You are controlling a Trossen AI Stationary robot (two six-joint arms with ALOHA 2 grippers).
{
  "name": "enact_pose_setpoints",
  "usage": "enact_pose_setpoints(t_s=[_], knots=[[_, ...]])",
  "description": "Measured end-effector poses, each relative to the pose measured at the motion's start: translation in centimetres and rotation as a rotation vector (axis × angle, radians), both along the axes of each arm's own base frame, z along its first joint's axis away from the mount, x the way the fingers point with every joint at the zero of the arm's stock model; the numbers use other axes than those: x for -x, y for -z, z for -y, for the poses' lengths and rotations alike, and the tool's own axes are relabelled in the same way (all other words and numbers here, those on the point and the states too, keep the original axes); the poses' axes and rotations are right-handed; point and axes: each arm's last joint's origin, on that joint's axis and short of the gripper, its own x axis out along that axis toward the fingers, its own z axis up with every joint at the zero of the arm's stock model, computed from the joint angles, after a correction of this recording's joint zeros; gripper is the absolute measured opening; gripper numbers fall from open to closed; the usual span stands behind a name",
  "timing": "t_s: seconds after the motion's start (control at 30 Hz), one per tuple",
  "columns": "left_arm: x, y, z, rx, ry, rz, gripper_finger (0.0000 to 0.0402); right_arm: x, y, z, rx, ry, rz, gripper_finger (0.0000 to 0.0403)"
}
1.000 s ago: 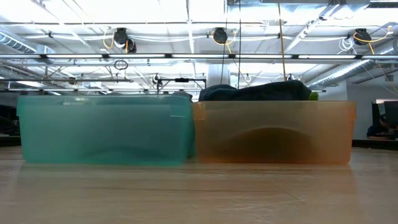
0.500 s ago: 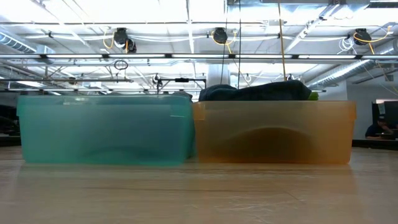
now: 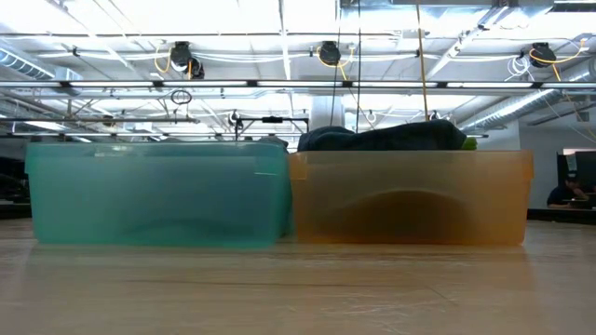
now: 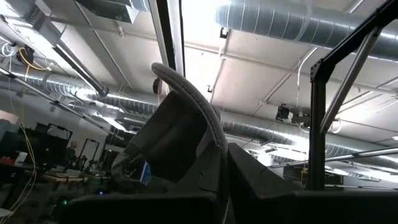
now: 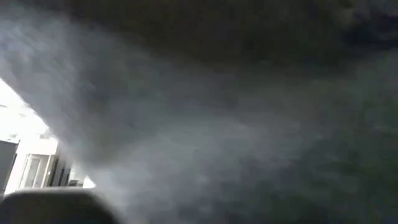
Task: Pick & Place hat
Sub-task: Put the left gray cap into the blue bin
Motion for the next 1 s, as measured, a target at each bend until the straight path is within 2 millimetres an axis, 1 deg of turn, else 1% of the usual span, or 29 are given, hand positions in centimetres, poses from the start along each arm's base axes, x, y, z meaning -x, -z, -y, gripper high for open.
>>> enact_pose_setpoints(t_s=[0.1,0.13,0.17,0.2,0.27,0.43,0.53,0.67,0.8,0.9,1.0], knots=[[0.0,0.0,0.0,0.005,0.004,-0.004,0.0009,0.0,0.0,0.0,0.003,0.000,0.000,0.0032],[0.0,0.0,0.0,0.011,0.007,-0.005,0.0009,0.0,0.0,0.0,0.005,-0.002,-0.001,0.0017],[0.0,0.0,0.0,0.018,0.010,-0.006,0.0009,0.0,0.0,0.0,0.005,-0.003,-0.002,0.0012],[0.0,0.0,0.0,0.022,0.016,-0.008,0.0009,0.0,0.0,0.0,0.003,-0.004,-0.002,0.0012],[-0.1,0.1,0.0,0.024,0.016,-0.020,0.0024,0.0,0.0,0.0,-0.003,-0.011,-0.003,0.0008],[0.0,0.3,-0.1,-0.009,-0.012,-0.079,0.0097,0.4,-0.3,0.0,-0.016,-0.028,-0.005,0.0003],[0.7,0.3,-0.5,-0.029,-0.035,-0.148,0.0143,1.5,-0.9,0.1,-0.016,-0.027,-0.033,0.0002],[2.8,-0.5,-1.3,-0.016,-0.083,-0.201,0.0197,3.6,-1.8,0.4,-0.034,-0.052,-0.120,0.0001],[4.7,-0.7,-2.0,-0.004,-0.092,-0.275,0.0237,5.5,-1.8,1.1,-0.103,-0.142,-0.261,0.0001],[6.2,-0.8,-2.7,0.017,-0.079,-0.321,0.0253,6.3,-1.5,1.6,-0.175,-0.213,-0.358,0.0001],[7.5,-0.9,-3.1,0.050,-0.065,-0.362,0.0258,6.5,-0.9,1.7,-0.218,-0.267,-0.441,0.0001]])
